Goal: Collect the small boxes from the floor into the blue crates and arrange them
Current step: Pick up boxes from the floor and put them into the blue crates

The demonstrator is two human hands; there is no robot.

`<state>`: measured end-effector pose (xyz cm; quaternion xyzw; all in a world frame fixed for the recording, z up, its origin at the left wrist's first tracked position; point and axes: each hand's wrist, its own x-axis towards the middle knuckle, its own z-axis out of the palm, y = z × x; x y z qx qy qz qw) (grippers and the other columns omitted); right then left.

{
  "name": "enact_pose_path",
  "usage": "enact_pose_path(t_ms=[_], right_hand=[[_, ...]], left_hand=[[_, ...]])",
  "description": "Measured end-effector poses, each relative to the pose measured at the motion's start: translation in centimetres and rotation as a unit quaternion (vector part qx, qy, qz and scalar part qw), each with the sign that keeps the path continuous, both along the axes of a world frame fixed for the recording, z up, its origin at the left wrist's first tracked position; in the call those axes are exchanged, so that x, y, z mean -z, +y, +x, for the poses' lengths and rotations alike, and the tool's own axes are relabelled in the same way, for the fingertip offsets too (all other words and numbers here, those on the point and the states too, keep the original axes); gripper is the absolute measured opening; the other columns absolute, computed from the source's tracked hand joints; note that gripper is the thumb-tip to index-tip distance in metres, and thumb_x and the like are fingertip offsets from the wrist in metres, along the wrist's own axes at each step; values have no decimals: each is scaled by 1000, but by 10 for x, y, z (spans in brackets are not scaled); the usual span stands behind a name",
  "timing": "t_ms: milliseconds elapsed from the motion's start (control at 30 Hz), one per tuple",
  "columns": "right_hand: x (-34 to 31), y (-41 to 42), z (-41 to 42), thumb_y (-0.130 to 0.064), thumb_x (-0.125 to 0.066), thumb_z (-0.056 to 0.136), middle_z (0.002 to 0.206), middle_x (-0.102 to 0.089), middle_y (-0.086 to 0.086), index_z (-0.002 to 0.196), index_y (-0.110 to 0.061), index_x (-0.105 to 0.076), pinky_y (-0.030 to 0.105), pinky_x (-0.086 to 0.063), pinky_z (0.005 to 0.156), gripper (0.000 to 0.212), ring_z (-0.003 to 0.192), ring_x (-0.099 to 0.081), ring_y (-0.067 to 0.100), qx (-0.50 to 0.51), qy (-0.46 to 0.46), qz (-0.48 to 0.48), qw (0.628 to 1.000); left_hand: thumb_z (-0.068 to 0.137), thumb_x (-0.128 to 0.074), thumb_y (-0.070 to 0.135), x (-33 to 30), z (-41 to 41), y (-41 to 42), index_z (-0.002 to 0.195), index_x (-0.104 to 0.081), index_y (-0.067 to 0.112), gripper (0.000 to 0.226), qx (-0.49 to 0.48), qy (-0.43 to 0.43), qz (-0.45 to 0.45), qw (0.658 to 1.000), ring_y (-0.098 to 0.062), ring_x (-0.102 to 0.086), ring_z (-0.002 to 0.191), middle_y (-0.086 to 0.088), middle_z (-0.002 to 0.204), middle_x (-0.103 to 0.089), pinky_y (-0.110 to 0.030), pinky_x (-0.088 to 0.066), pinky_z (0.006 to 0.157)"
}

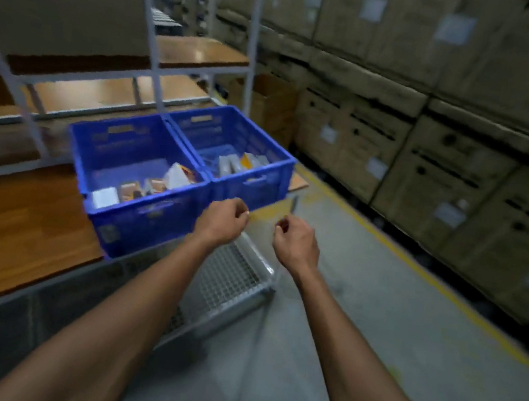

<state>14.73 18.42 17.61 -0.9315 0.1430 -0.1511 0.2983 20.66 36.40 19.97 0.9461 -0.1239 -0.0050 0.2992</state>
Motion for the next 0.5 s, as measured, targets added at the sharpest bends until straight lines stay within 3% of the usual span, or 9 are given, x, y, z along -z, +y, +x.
enact_pose_path(t_ms=[267, 500], right_hand=[[14, -152, -215, -32, -58, 92, 102, -69, 1, 99, -24, -68, 38, -58, 82, 15, 100, -66, 26, 178, 1, -2, 984], [29, -239, -451, -28, -57, 92, 100, -66, -1, 96, -25, -68, 38, -57, 80, 11, 95, -65, 24, 309, 2, 10, 951]], left_hand=[[97, -63, 42, 7, -156, -186, 111, -72, 26, 23, 194, 12, -8, 981, -26, -71, 102, 1, 100, -78, -35, -54, 84], [98, -61, 42, 22, -363, -314, 111, -71, 28, 22, 317, 27, -16, 948, -25, -69, 103, 4, 100, -77, -38, -57, 88]])
